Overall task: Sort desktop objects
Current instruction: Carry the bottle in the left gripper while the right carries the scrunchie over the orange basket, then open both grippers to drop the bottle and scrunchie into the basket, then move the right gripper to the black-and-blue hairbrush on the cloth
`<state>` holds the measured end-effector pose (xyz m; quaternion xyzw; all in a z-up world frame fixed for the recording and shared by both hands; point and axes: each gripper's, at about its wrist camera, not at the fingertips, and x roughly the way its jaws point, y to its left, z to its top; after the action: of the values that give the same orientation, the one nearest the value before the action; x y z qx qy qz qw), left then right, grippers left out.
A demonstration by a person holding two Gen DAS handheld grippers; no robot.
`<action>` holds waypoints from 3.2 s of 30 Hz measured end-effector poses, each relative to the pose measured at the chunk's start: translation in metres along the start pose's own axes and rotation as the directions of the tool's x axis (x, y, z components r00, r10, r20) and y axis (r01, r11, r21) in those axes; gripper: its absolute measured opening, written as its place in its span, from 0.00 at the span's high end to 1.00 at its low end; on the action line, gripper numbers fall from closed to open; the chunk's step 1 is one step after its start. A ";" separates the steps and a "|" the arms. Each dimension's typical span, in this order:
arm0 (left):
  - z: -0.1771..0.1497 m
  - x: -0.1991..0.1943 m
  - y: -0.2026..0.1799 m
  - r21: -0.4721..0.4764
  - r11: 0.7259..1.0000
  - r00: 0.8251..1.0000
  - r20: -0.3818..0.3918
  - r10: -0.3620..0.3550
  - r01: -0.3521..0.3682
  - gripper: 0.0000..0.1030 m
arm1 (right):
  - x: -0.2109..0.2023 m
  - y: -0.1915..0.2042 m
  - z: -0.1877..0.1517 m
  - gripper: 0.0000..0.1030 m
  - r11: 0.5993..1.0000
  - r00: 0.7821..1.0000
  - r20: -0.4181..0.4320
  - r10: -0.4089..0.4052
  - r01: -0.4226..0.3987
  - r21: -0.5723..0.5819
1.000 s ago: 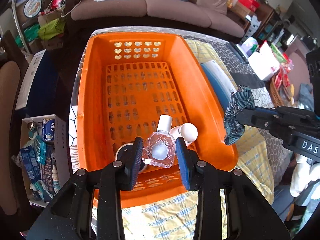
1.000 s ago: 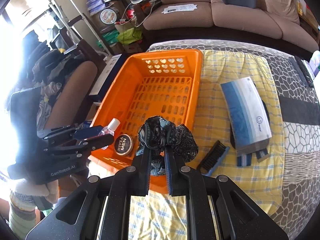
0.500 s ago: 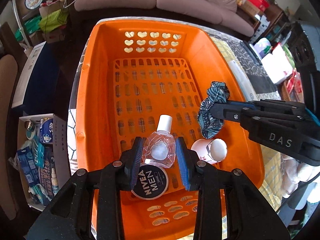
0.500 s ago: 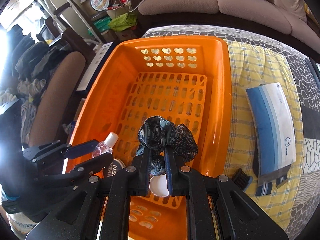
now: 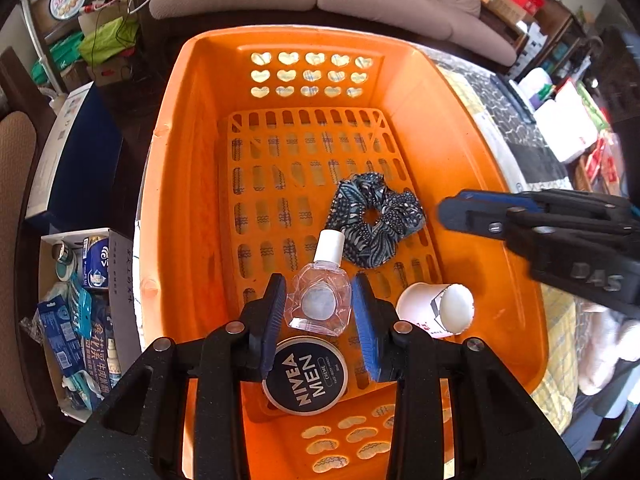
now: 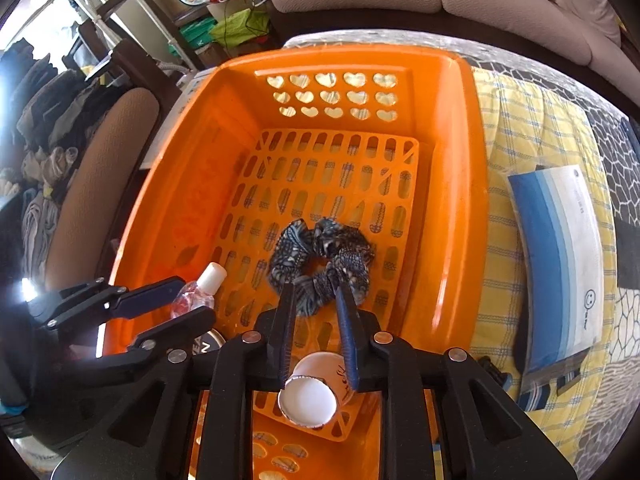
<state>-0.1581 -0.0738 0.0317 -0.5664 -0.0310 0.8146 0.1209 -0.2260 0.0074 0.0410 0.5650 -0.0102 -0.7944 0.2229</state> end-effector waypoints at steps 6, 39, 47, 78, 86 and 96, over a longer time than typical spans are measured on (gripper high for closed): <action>0.005 0.015 -0.014 0.026 0.999 0.999 -0.027 0.039 -0.038 0.69 | -0.036 -0.012 -0.009 0.79 1.000 0.998 0.063 0.029 -0.030 0.009; -0.007 -0.039 -0.080 0.037 0.999 0.998 0.056 0.018 -0.020 0.37 | -0.104 -0.122 -0.100 0.76 0.970 0.990 0.131 -0.058 0.025 0.243; -0.009 -0.043 -0.152 0.117 0.992 0.998 0.048 -0.050 0.045 0.14 | -0.127 -0.153 -0.127 0.52 0.951 0.986 0.150 -0.079 0.029 0.309; 0.006 0.029 -0.261 0.362 0.931 0.986 -0.126 0.108 -0.056 0.38 | -0.127 -0.226 -0.190 0.55 0.910 0.977 0.204 0.064 -0.141 0.390; 0.019 -0.026 -0.204 0.213 0.977 0.999 -0.048 0.014 -0.003 0.38 | -0.083 -0.193 -0.165 0.55 0.898 0.976 0.175 0.128 -0.189 0.398; 0.012 -0.041 -0.148 0.125 0.991 0.999 -0.015 -0.043 0.044 0.38 | -0.031 -0.141 -0.121 0.55 0.904 0.991 0.112 0.069 -0.109 0.413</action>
<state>-0.1321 0.0608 0.1015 -0.5617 0.0084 0.8087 0.1742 -0.1568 0.1742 -0.0129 0.5604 -0.2164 -0.7885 0.1320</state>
